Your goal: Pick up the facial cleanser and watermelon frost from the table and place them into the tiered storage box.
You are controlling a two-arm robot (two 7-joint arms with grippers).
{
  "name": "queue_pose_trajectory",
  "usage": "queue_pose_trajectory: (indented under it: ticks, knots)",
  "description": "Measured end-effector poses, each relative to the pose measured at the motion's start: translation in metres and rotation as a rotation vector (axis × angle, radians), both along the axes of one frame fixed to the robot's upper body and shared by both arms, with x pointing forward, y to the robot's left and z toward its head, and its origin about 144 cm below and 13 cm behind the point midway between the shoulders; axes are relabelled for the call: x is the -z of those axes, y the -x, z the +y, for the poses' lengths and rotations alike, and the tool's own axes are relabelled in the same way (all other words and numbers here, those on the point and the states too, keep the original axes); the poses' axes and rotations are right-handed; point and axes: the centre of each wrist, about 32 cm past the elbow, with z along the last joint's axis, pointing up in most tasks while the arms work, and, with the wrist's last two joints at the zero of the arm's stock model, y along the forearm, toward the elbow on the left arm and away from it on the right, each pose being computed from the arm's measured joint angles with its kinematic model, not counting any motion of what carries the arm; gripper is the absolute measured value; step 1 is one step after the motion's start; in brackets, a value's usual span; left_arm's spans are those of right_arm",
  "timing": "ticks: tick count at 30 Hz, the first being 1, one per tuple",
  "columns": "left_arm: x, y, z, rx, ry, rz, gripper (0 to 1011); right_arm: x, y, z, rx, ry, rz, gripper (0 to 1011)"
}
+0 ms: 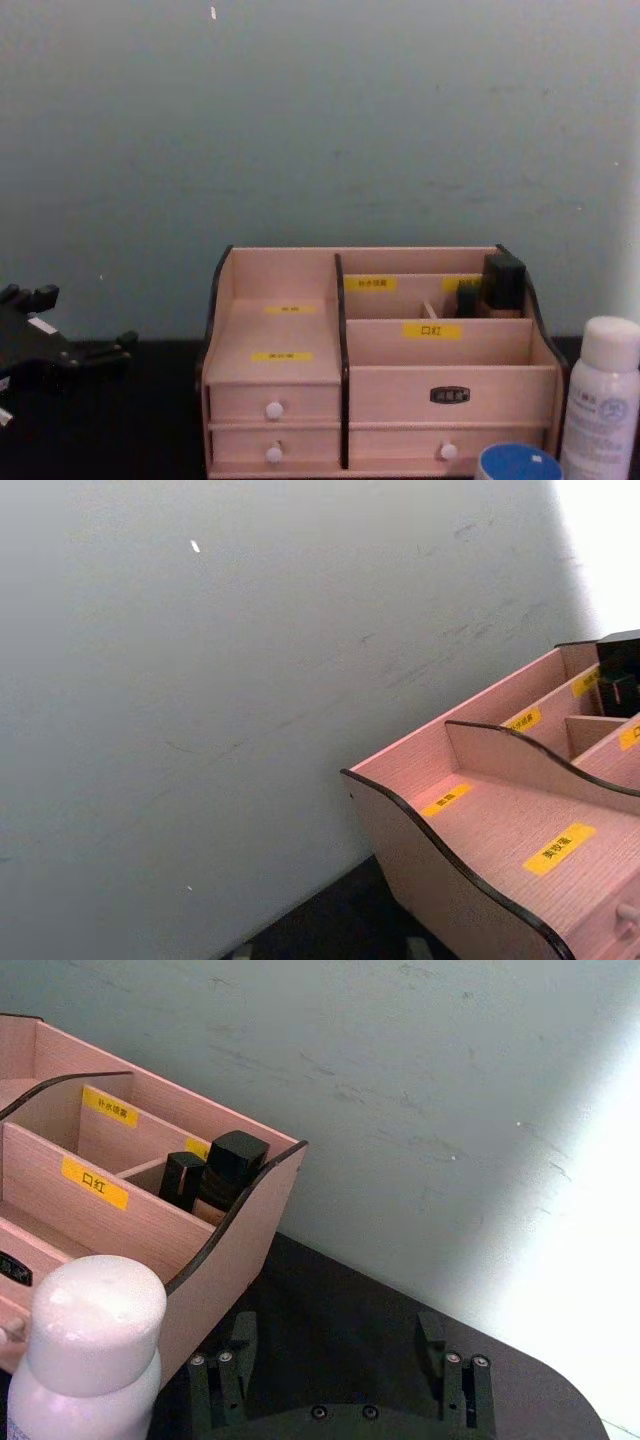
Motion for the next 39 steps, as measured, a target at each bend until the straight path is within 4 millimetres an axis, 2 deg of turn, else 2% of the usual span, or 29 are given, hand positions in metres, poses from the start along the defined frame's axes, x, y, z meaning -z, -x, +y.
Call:
queue_pose_trajectory:
  ticks: [14, 21, 33, 39]
  knots:
    - [0.0, 0.0, 0.0, 0.0, 0.0, 0.0, 1001, 0.0, 0.001, -0.001, 0.004, -0.005, 0.0, 1003]
    - [0.0, 0.0, 0.0, 0.0, 0.0, 0.0, 1001, -0.001, 0.009, -0.004, 0.001, -0.007, 0.012, 1002]
    - [0.0, 0.0, 0.0, 0.0, 0.0, 0.0, 1001, -0.009, 0.046, -0.014, -0.014, -0.011, 0.095, 1002]
    - [0.0, 0.0, 0.0, 0.0, 0.0, 0.0, 1001, -0.016, 0.063, -0.017, -0.085, -0.051, 0.159, 1002]
